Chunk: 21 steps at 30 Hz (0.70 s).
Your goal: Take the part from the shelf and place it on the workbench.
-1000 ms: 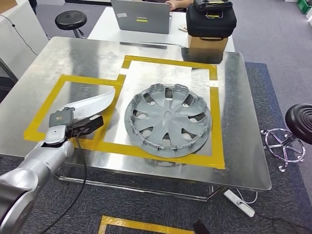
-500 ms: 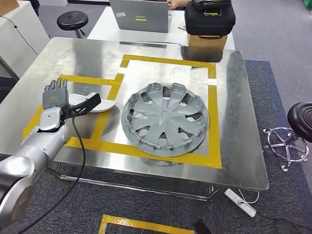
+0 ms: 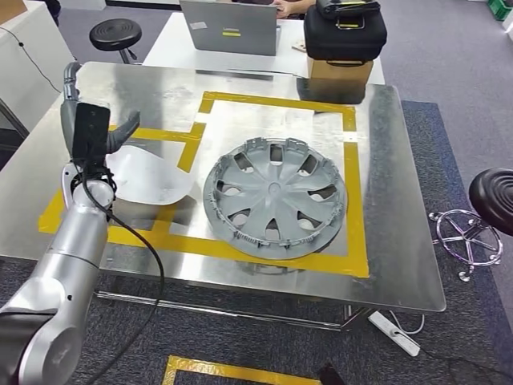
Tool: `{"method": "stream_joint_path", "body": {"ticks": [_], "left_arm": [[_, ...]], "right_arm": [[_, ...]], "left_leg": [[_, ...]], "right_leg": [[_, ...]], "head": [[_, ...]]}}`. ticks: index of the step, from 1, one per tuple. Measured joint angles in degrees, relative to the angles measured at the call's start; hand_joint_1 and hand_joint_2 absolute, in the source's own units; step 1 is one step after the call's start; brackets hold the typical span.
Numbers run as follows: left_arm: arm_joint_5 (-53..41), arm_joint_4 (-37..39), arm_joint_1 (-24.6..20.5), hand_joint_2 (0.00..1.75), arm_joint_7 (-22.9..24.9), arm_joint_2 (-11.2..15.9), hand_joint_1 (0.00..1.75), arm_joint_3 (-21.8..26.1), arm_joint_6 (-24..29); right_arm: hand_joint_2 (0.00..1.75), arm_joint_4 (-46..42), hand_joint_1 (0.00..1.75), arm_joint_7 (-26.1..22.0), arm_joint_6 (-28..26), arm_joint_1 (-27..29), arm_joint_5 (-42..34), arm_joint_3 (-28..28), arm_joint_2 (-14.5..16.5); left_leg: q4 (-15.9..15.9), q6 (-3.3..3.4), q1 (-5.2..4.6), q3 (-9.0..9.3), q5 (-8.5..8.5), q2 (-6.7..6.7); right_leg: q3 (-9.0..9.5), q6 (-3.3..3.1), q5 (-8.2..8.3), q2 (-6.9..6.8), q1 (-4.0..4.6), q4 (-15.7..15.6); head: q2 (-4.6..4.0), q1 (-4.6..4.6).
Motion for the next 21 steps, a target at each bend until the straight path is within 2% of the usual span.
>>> {"method": "stream_joint_path", "body": {"ticks": [2,3,5,6,7,8,10,11,12,13,16,18,20,21], "left_arm": [[3.2,-5.7,2.5,0.44,-0.9,-1.1,0.0,0.3,-1.0],[5.6,-7.9,3.5,0.0,-1.6,-1.5,0.0,0.4,-1.9],[13.5,-12.2,6.0,0.0,-3.5,-2.5,0.0,0.7,-4.8],[18.2,-14.3,7.7,0.0,-4.1,-3.2,0.0,0.8,-6.4],[22.8,-16.3,9.5,0.0,-4.5,-4.0,0.0,1.0,-8.0],[27.2,-18.4,11.5,0.0,-4.5,-4.9,0.0,1.3,-9.4],[34.3,-22.4,15.2,0.0,-4.1,-6.7,0.0,1.7,-11.0],[37.1,-24.1,16.6,0.0,-3.3,-7.5,0.0,1.8,-11.4],[39.9,-25.3,17.8,0.0,-1.8,-8.2,0.0,1.8,-11.5],[42.5,-26.0,18.7,0.0,0.1,-8.8,0.0,1.8,-11.5],[48.7,-26.5,21.2,0.0,4.8,-10.4,0.0,1.4,-9.8],[51.3,-26.6,22.6,0.0,5.1,-11.1,0.0,0.4,-10.3],[52.3,-27.6,24.4,0.0,3.9,-11.0,0.0,-1.9,-14.0],[51.9,-28.5,25.4,0.0,2.8,-10.6,0.0,-3.5,-16.2]], "right_arm": [[0.0,0.0,0.0,0.0,-0.1,0.3,-0.1,0.0,0.0],[0.0,0.0,0.0,0.0,-0.2,0.3,-0.2,0.0,0.0],[0.0,0.0,0.0,0.0,-0.7,0.4,-0.5,0.0,0.0],[0.0,0.0,0.0,0.0,-1.0,0.5,-0.7,0.0,0.0],[0.0,0.0,0.0,0.0,-1.4,0.7,-0.9,0.0,0.0],[0.0,0.0,0.0,-0.1,-1.7,0.8,-1.1,0.0,0.0],[0.0,0.0,0.0,-0.2,-2.4,1.2,-1.4,0.0,0.0],[0.0,0.0,0.0,-0.3,-2.7,1.3,-1.6,-0.1,0.0],[0.0,0.0,0.0,-0.4,-3.0,1.4,-1.8,-0.1,0.0],[0.0,0.0,0.0,-0.4,-3.4,1.6,-2.1,-0.1,0.0],[0.0,0.0,0.0,-0.5,-4.6,2.1,-3.0,-0.3,0.0],[0.0,0.0,0.0,-0.6,-4.9,2.4,-3.2,-0.4,0.0],[0.0,0.0,0.0,-0.9,-4.8,2.7,-3.1,-0.5,0.0],[0.0,0.0,0.0,-1.0,-4.7,2.8,-3.0,-0.6,0.0]], "left_leg": [[-0.1,0.67,0.17,0.01,0.06,0.05],[-0.1,0.94,0.24,0.03,0.07,0.07],[-0.1,1.28,0.15,0.07,-0.01,0.04],[-0.1,1.36,0.1,0.12,-0.06,0.02],[-0.1,1.39,0.07,0.16,-0.1,0.0],[-0.1,1.38,0.06,0.21,-0.14,-0.04],[-0.1,1.18,0.07,0.33,-0.28,-0.08],[0.0,0.98,-0.02,0.31,-0.37,-0.11],[0.1,0.71,-0.11,0.27,-0.38,-0.14],[0.0,0.42,-0.19,0.23,-0.34,-0.17],[0.1,-0.51,-0.05,0.16,-0.47,-0.12],[3.1,-1.03,0.03,-1.21,-2.65,-0.01],[10.1,-1.29,0.03,-4.47,-6.21,0.03],[13.4,-1.36,0.05,-6.01,-7.37,0.03]], "right_leg": [[-0.9,0.52,-1.45,-0.18,-0.05,1.8],[-2.06,0.72,-2.95,-0.28,-0.08,4.4],[-5.34,0.98,-6.29,-0.38,-0.14,11.7],[-6.65,1.03,-7.06,-0.38,-0.15,14.4],[-7.24,1.06,-6.87,-0.38,-0.15,15.4],[-6.79,1.02,-5.68,-0.38,-0.15,14.3],[-3.56,0.89,-2.14,-0.39,-0.19,7.4],[-1.78,0.76,-1.0,-0.34,-0.19,3.9],[-0.55,0.6,-0.42,-0.3,-0.19,1.5],[0.01,0.38,-0.41,-0.25,-0.13,0.5],[0.22,-0.63,-0.14,-0.13,-0.06,0.0],[0.33,-1.26,0.12,-0.14,-0.23,-0.2],[0.3,-1.54,0.14,-0.18,-0.23,-0.2],[0.29,-1.58,0.13,-0.19,-0.23,-0.2]], "head": [[0.0,0.17],[0.0,0.25],[0.0,0.42],[0.0,0.42],[0.0,0.44],[0.0,0.43],[0.0,0.44],[0.0,0.44],[0.0,0.39],[0.0,0.37],[0.0,0.31],[0.0,0.14],[0.0,-0.02],[0.0,0.0]]}}
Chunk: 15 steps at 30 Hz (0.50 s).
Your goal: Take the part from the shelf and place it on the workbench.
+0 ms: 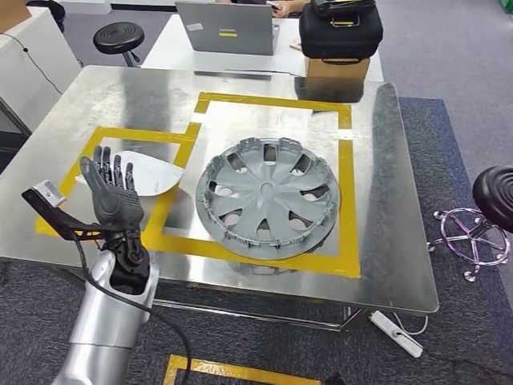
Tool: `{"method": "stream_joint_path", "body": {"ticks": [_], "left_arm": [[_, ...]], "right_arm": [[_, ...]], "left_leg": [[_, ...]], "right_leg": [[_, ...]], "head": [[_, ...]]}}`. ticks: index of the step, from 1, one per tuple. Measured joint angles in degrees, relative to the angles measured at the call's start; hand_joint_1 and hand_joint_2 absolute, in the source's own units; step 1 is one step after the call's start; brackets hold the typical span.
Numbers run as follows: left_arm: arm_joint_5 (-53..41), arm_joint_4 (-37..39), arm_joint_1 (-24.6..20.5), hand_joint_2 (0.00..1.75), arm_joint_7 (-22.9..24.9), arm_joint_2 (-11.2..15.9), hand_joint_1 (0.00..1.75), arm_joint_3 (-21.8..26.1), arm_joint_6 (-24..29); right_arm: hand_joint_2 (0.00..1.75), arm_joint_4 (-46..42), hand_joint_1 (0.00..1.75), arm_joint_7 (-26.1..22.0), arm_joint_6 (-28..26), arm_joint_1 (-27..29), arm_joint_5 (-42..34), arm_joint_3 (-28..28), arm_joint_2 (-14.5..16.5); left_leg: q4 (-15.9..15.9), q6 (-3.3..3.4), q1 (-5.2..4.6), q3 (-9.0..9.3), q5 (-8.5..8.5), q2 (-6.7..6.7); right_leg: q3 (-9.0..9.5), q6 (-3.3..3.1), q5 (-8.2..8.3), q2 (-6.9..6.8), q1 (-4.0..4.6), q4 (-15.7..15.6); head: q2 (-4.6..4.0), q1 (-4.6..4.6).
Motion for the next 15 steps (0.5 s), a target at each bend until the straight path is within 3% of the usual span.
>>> {"method": "stream_joint_path", "body": {"ticks": [1,2,5,6,8,11,12,15], "left_arm": [[-0.5,-1.1,1.0,0.0,-1.1,0.4,0.0,-1.7,-2.1],[-1.2,-2.3,1.9,0.0,-2.3,0.8,0.0,-3.2,-4.1],[-3.9,-7.1,3.6,0.0,-5.6,1.7,0.0,-6.9,-9.1],[-5.0,-8.8,4.1,0.0,-6.5,1.9,0.0,-7.9,-10.2],[-6.4,-11.9,5.4,0.0,-7.6,2.2,0.0,-9.7,-11.8],[-3.5,-15.5,7.8,0.0,-8.5,2.4,0.0,-11.7,-16.6],[-2.1,-16.6,8.7,0.0,-9.2,2.3,0.0,-12.2,-18.9],[-0.4,-20.1,11.6,0.0,-11.5,2.0,0.0,-12.7,-23.0]], "right_arm": [[0.0,0.0,0.0,-0.1,0.2,0.1,0.1,-0.1,0.0],[0.0,0.0,0.0,-0.2,0.5,0.1,0.2,-0.1,0.0],[0.0,0.0,0.0,-0.4,1.2,0.2,0.6,-0.2,0.0],[0.0,0.0,0.0,-0.5,1.3,0.2,0.7,-0.2,0.0],[0.0,0.0,0.0,-0.5,1.4,0.2,0.8,-0.3,0.0],[0.0,0.0,0.0,-0.6,1.6,0.3,1.1,-0.4,0.0],[0.0,0.0,0.0,-0.6,1.7,0.3,1.2,-0.5,0.0],[0.0,0.0,0.0,-0.5,1.8,0.5,1.6,-0.5,0.0]], "left_leg": [[1.8,-0.03,0.0,-0.87,-0.25,0.0],[1.4,0.0,0.01,-0.68,0.58,0.01],[-8.0,0.31,0.02,4.43,5.29,0.15],[-10.8,0.54,0.02,5.92,6.0,0.16],[-13.2,1.14,-0.12,7.1,6.08,0.09],[-13.4,2.27,-0.02,7.14,6.24,-0.03],[-13.5,2.59,0.08,7.18,6.31,0.0],[-13.5,3.0,0.0,7.2,6.25,0.19]], "right_leg": [[0.0,-0.02,-0.02,-0.01,0.0,0.0],[0.02,-0.01,-0.03,-0.01,0.0,0.0],[0.04,0.35,-0.16,0.08,0.13,0.2],[-0.01,0.64,-0.23,0.11,0.25,0.3],[-0.06,1.31,-0.28,0.09,0.44,0.2],[-0.39,2.26,-1.1,-0.04,0.24,0.9],[-1.29,2.51,-2.39,-0.09,0.2,2.9],[-6.13,2.96,-7.54,-0.17,0.12,13.6]], "head": [[0.0,-0.01],[0.0,-0.01],[0.0,-0.05],[0.0,-0.01],[0.0,0.05],[0.0,0.27],[0.0,0.44],[0.0,0.82]]}}
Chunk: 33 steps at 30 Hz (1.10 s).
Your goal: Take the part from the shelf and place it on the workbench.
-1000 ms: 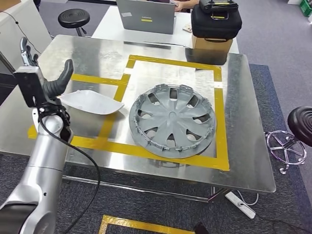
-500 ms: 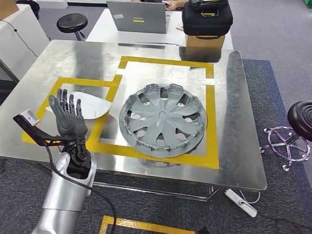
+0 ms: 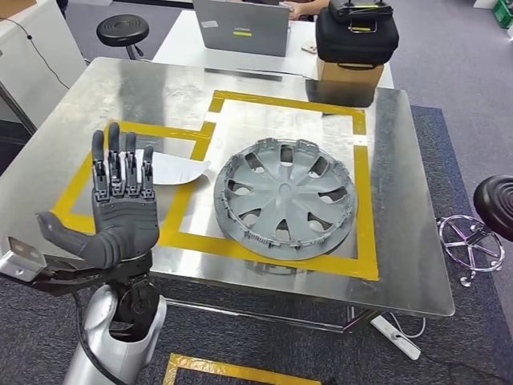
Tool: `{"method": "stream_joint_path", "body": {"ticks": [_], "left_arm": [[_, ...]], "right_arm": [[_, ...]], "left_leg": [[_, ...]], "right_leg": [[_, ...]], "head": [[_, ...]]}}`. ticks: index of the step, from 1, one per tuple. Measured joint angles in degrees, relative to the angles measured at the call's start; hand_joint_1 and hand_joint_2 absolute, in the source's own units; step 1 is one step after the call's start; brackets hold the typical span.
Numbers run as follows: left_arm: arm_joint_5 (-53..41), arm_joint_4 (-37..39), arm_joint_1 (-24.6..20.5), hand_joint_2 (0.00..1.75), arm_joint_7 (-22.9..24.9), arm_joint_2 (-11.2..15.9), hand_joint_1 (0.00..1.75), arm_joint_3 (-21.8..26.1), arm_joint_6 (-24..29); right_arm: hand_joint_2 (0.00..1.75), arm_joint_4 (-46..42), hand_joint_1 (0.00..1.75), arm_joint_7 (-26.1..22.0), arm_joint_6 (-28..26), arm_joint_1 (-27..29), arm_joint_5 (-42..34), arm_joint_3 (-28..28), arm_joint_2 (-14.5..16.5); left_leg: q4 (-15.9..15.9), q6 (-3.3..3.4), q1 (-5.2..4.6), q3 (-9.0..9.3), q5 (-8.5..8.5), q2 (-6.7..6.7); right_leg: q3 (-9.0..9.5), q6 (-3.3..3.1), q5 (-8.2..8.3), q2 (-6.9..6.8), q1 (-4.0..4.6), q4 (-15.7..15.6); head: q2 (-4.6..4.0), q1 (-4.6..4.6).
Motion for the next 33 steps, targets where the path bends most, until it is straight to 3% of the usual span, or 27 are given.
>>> {"method": "stream_joint_path", "body": {"ticks": [1,2,3,5,7,11,13,15,16,17,18,21,23,26,28,31,32,33], "left_arm": [[0.1,-0.9,0.8,0.0,-0.3,-0.1,0.0,0.0,-0.4],[0.2,-1.6,1.3,0.0,-0.5,-0.1,0.0,0.0,-0.7],[0.2,-2.3,1.7,0.0,-0.9,-0.1,0.0,-0.1,-1.3],[-0.7,-3.8,2.4,0.0,-1.9,-0.1,0.0,-0.3,-3.2],[-2.8,-4.9,3.0,0.0,-3.4,-0.1,0.0,-0.6,-5.4],[-4.8,-5.6,4.0,0.0,-5.1,-0.2,0.0,-0.8,-7.5],[-4.9,-5.9,4.1,0.0,-5.2,-0.1,0.0,-0.8,-7.6],[-5.0,-6.0,4.4,0.0,-5.3,0.0,0.0,-0.8,-7.6],[-5.0,-6.0,4.6,0.0,-5.3,0.0,0.0,-0.8,-7.6],[-5.0,-6.0,4.8,0.0,-5.3,0.1,0.0,-0.8,-7.6],[-5.0,-6.0,4.9,0.0,-5.3,0.1,0.0,-0.8,-7.6],[-5.0,-6.1,4.9,0.0,-5.3,0.1,0.0,-0.8,-8.0],[-5.0,-6.2,4.8,0.0,-5.6,0.1,0.0,-0.9,-9.8],[-5.5,-6.2,4.9,0.0,-6.2,0.2,0.0,-1.3,-13.9],[-6.0,-6.0,4.9,0.0,-6.2,0.3,0.0,-1.9,-16.0],[-6.5,-4.9,5.0,0.0,-6.2,0.8,0.0,-2.7,-18.7],[-6.6,-4.4,5.1,0.44,-6.2,0.9,0.0,-2.9,-19.5],[-6.6,-3.9,5.1,0.87,-6.2,1.1,0.0,-3.1,-20.2]], "right_arm": [[0.0,0.0,0.0,0.0,0.0,0.1,0.1,0.0,0.0],[0.0,0.0,0.0,0.1,0.1,0.2,0.2,0.0,0.0],[0.0,0.0,0.0,0.1,0.1,0.2,0.3,0.0,0.0],[0.0,0.0,0.0,0.1,0.2,0.0,0.8,0.0,0.0],[0.0,0.0,0.0,0.1,0.4,-0.1,1.2,0.0,0.0],[0.0,0.0,0.0,0.1,0.8,0.0,1.6,0.0,-0.2],[0.0,0.0,0.0,0.1,0.9,0.0,1.6,0.0,-0.2],[0.0,0.0,0.0,0.1,0.9,0.0,1.6,-0.1,-0.2],[0.0,0.0,0.0,0.1,0.9,0.0,1.6,-0.1,-0.3],[0.0,0.0,0.0,0.1,0.9,0.1,1.6,-0.1,-0.3],[0.0,0.0,0.0,0.1,0.9,0.1,1.6,-0.1,-0.3],[0.0,0.0,0.0,0.1,1.0,0.0,1.6,-0.1,-0.3],[0.0,0.0,0.0,0.0,1.0,0.0,1.7,-0.1,-0.3],[0.0,0.0,0.0,-0.4,1.2,0.0,1.7,-0.1,-0.3],[0.0,0.0,0.0,-0.4,1.3,-0.1,1.6,-0.1,-0.4],[0.0,0.0,0.0,-0.4,1.5,0.0,1.4,-0.1,-0.5],[0.0,0.0,0.0,-0.4,1.6,0.1,1.4,-0.1,-0.6],[0.0,0.0,0.0,-0.5,1.7,0.1,1.3,-0.1,-0.6]], "left_leg": [[0.0,0.03,-0.03,0.01,-0.02,0.02],[0.0,0.03,-0.03,0.02,-0.02,0.0],[0.0,0.01,-0.01,0.07,-0.03,-0.05],[0.0,-0.24,-0.05,0.21,-0.07,-0.18],[0.1,-0.82,-0.22,0.26,-0.07,-0.29],[0.2,-2.22,-0.06,0.16,-0.21,-0.3],[4.0,-2.76,-0.03,-1.54,-2.76,-0.23],[11.5,-3.08,-0.04,-4.97,-6.45,-0.21],[14.3,-3.14,-0.04,-6.31,-7.4,-0.2],[15.5,-3.12,-0.05,-6.81,-7.31,-0.2],[14.4,-3.03,-0.05,-6.21,-6.18,-0.2],[4.1,-2.42,-0.07,-0.64,-1.47,-0.18],[0.2,-1.89,-0.16,1.24,-0.8,-0.21],[-0.4,-0.99,-0.14,1.3,-0.66,-0.28],[-0.6,-0.43,0.06,1.42,-0.51,-0.19],[-0.6,-0.09,0.02,1.44,-0.57,-0.08],[-0.6,-0.08,0.03,1.46,-0.58,-0.07],[-0.6,-0.12,0.05,1.5,-0.56,-0.08]], "right_leg": [[-0.94,0.08,-0.49,0.0,0.0,2.1],[-0.98,0.1,-0.04,-0.01,-0.01,2.3],[0.22,0.06,1.44,-0.01,-0.03,0.1],[4.39,-0.09,4.66,-0.03,-0.07,-7.7],[7.21,-0.59,6.06,0.08,-0.01,-12.9],[7.44,-2.11,6.42,0.2,0.13,-13.6],[7.48,-2.74,6.66,0.12,-0.08,-13.8],[7.4,-3.03,6.68,0.04,-0.08,-13.8],[7.37,-3.07,6.68,0.01,-0.06,-13.8],[7.35,-3.08,6.69,0.01,-0.05,-13.8],[7.36,-3.08,6.7,0.03,-0.04,-13.8],[7.34,-2.74,6.66,0.16,0.12,-13.6],[7.15,-2.12,6.71,0.19,0.33,-13.6],[6.95,-1.11,6.57,0.1,0.25,-13.6],[5.38,-0.57,4.38,0.04,0.17,-10.2],[0.49,-0.09,-0.29,0.0,0.08,0.4],[-0.27,0.01,-0.41,0.0,0.05,1.9],[0.02,0.09,0.56,-0.01,-0.02,1.2]], "head": [[0.0,0.01],[0.0,0.02],[0.0,0.02],[0.0,0.03],[0.0,-0.03],[0.0,-0.11],[0.0,-0.35],[0.0,-0.56],[0.0,-0.57],[0.0,-0.59],[0.0,-0.6],[0.0,-0.66],[0.0,-0.66],[0.0,-0.61],[0.0,-0.34],[0.0,-0.12],[0.0,-0.1],[0.0,-0.11]]}}
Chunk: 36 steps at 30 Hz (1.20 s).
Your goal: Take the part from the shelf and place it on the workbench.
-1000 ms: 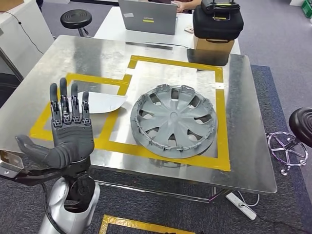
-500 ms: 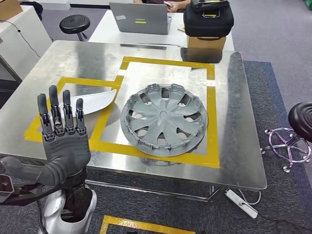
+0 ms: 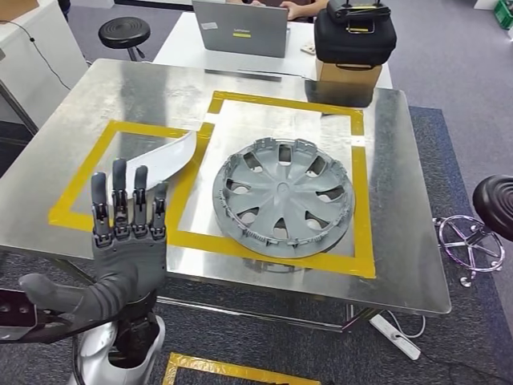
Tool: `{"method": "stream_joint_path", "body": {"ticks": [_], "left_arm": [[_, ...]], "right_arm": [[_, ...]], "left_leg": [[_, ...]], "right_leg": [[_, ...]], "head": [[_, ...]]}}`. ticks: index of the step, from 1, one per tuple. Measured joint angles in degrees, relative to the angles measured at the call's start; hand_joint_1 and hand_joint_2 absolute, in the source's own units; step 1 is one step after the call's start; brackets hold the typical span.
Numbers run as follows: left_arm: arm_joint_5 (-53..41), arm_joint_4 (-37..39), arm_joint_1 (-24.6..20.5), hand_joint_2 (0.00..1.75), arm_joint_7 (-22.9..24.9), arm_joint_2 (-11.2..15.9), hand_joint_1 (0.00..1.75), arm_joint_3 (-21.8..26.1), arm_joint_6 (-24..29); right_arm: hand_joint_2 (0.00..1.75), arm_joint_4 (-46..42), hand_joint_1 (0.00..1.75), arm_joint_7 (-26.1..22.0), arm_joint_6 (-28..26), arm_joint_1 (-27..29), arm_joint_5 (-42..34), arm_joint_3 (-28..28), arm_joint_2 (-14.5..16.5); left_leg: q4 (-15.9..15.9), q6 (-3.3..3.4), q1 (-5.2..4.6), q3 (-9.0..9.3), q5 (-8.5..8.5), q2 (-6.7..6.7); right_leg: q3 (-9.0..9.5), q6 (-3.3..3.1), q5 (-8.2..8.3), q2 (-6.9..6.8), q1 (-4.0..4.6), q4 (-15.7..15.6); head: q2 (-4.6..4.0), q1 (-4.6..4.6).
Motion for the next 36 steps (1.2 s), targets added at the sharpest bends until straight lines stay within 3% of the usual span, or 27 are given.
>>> {"method": "stream_joint_path", "body": {"ticks": [2,4,8,10,13,15,16,19,21,23,24,25,28,29,30,31,32,34,36], "left_arm": [[-0.1,0.9,0.0,1.75,0.4,0.3,0.0,-0.5,-1.3],[0.0,1.7,0.0,1.75,0.9,0.6,0.0,-0.8,-2.2],[0.1,3.0,-0.1,1.75,1.3,0.8,0.0,-0.9,-3.0],[0.1,3.2,-0.2,1.75,1.4,0.8,0.0,-0.8,-3.0],[0.1,3.6,-0.3,1.75,1.4,1.0,0.0,-0.8,-3.0],[0.1,3.9,-0.3,1.75,1.5,1.1,0.0,-0.8,-3.0],[0.1,4.0,-0.3,1.75,1.5,1.1,0.0,-0.8,-3.0],[0.1,4.1,-0.5,1.75,1.5,1.1,0.0,-0.8,-3.1],[0.1,4.2,-0.6,1.75,1.5,1.1,0.0,-0.8,-3.2],[0.1,4.4,-0.5,1.75,1.5,1.1,0.0,-0.8,-3.3],[0.1,4.5,-0.5,1.75,1.5,1.1,0.0,-0.8,-3.3],[0.1,4.5,-0.5,1.75,1.5,1.1,0.0,-0.8,-3.3],[0.1,4.7,-0.5,1.75,1.6,1.1,0.0,-0.8,-3.4],[0.1,4.7,-0.5,1.75,1.6,1.1,0.0,-0.8,-3.4],[0.1,4.8,-0.5,1.75,1.6,1.1,0.0,-0.8,-3.4],[0.1,4.9,-0.5,1.75,1.6,1.1,0.0,-0.8,-3.4],[0.1,5.0,-0.5,1.75,1.6,1.1,0.0,-0.8,-3.4],[0.1,5.0,-0.5,1.75,1.6,1.1,0.0,-0.8,-3.4],[0.1,5.1,-0.5,1.75,1.6,1.1,0.0,-0.9,-3.4]], "right_arm": [[0.0,0.0,0.0,-0.1,0.1,-0.1,0.0,0.0,-0.1],[0.0,0.0,0.0,-0.3,0.2,-0.2,0.0,0.0,-0.1],[0.0,0.0,0.0,-0.5,0.2,-0.2,-0.1,-0.1,-0.2],[0.0,0.0,0.0,-0.5,0.2,-0.3,-0.2,-0.1,-0.2],[0.0,0.0,0.0,-0.5,0.2,-0.4,-0.2,-0.1,-0.2],[0.0,0.0,0.0,-0.5,0.2,-0.3,-0.2,-0.1,-0.3],[0.0,0.0,0.0,-0.5,0.2,-0.4,-0.2,-0.1,-0.3],[0.0,0.0,0.0,-0.6,0.2,-0.4,-0.2,-0.1,-0.3],[0.0,0.0,0.0,-0.6,0.2,-0.4,-0.2,-0.1,-0.3],[0.0,0.0,0.0,-0.6,0.2,-0.2,-0.2,-0.1,-0.4],[0.0,0.0,0.0,-0.6,0.2,-0.1,-0.2,-0.1,-0.4],[0.0,0.0,0.0,-0.6,0.2,-0.1,-0.2,-0.1,-0.4],[0.0,0.0,0.0,-0.6,0.2,-0.1,-0.2,-0.2,-0.4],[0.0,0.0,0.0,-0.6,0.2,-0.1,-0.2,-0.2,-0.4],[0.0,0.0,0.0,-0.6,0.2,-0.1,-0.2,-0.2,-0.4],[0.0,0.0,0.0,-0.6,0.2,-0.1,-0.2,-0.2,-0.4],[0.0,0.0,0.0,-0.6,0.2,-0.2,-0.2,-0.2,-0.4],[0.0,0.0,0.0,-0.6,0.2,-0.5,-0.2,-0.2,-0.5],[0.0,0.0,0.0,-0.6,0.2,-0.8,-0.2,-0.2,-0.5]], "left_leg": [[0.0,-0.2,0.07,0.15,0.03,-0.04],[0.2,-0.75,-0.14,0.07,0.07,-0.13],[0.2,-2.17,-0.13,-0.37,0.32,-0.19],[2.8,-2.66,-0.01,-1.54,-2.19,-0.13],[13.0,-2.98,0.01,-5.48,-8.45,-0.08],[15.2,-2.85,-0.01,-5.59,-9.06,-0.08],[13.2,-2.66,-0.03,-3.98,-7.98,-0.08],[2.6,-1.94,-0.16,3.13,-4.6,-0.11],[-0.3,-1.41,-0.45,4.3,-3.98,-0.22],[-0.6,-0.62,-0.61,3.71,-3.04,-0.21],[-0.7,-0.22,-0.59,3.45,-2.49,-0.12],[-0.8,0.14,-0.5,3.07,-1.9,0.0],[-0.8,0.63,-0.44,1.4,-0.37,0.35],[-0.8,0.6,-0.45,0.75,0.15,0.42],[-0.8,0.52,-0.44,0.08,0.66,0.45],[-0.7,0.37,-0.4,-0.58,1.17,0.45],[-0.7,0.17,-0.34,-1.16,1.66,0.43],[-0.5,-0.43,-0.39,-2.01,2.51,0.39],[-0.5,-1.11,-0.52,-2.27,3.28,0.39]], "right_leg": [[3.36,0.16,3.73,-0.02,-0.27,-6.8],[6.6,0.0,6.03,0.13,-0.44,-13.3],[6.79,-1.58,6.78,0.42,-0.25,-14.7],[6.44,-2.48,7.31,0.28,-0.33,-15.0],[5.32,-3.07,8.14,0.04,-0.2,-15.1],[4.4,-3.09,8.89,-0.02,-0.02,-15.0],[3.93,-3.04,9.33,-0.01,0.05,-15.0],[2.73,-2.52,10.61,0.13,0.27,-14.9],[2.17,-1.83,11.57,0.11,0.31,-15.1],[1.85,-1.1,12.32,0.06,0.01,-15.5],[1.56,-0.8,11.63,0.04,-0.12,-15.1],[0.99,-0.52,9.85,0.02,-0.18,-13.6],[-1.49,0.08,1.8,-0.02,-0.24,-3.3],[-1.7,0.19,0.61,-0.02,-0.25,-0.5],[-1.04,0.26,0.59,-0.02,-0.25,0.5],[0.69,0.3,1.5,-0.03,-0.27,-0.6],[3.46,0.34,2.72,-0.03,-0.3,-3.6],[9.67,0.28,3.41,0.12,-0.31,-11.7],[12.3,-0.31,2.82,0.35,-0.19,-16.0]], "head": [[0.0,0.02],[0.0,0.03],[0.0,-0.12],[0.0,-0.33],[0.0,-0.6],[0.0,-0.6],[0.0,-0.6],[0.0,-0.61],[0.01,-0.68],[0.02,-0.8],[0.02,-0.75],[0.02,-0.66],[0.02,-0.43],[0.01,-0.43],[0.01,-0.43],[0.01,-0.43],[0.02,-0.43],[0.02,-0.43],[0.02,-0.48]]}}
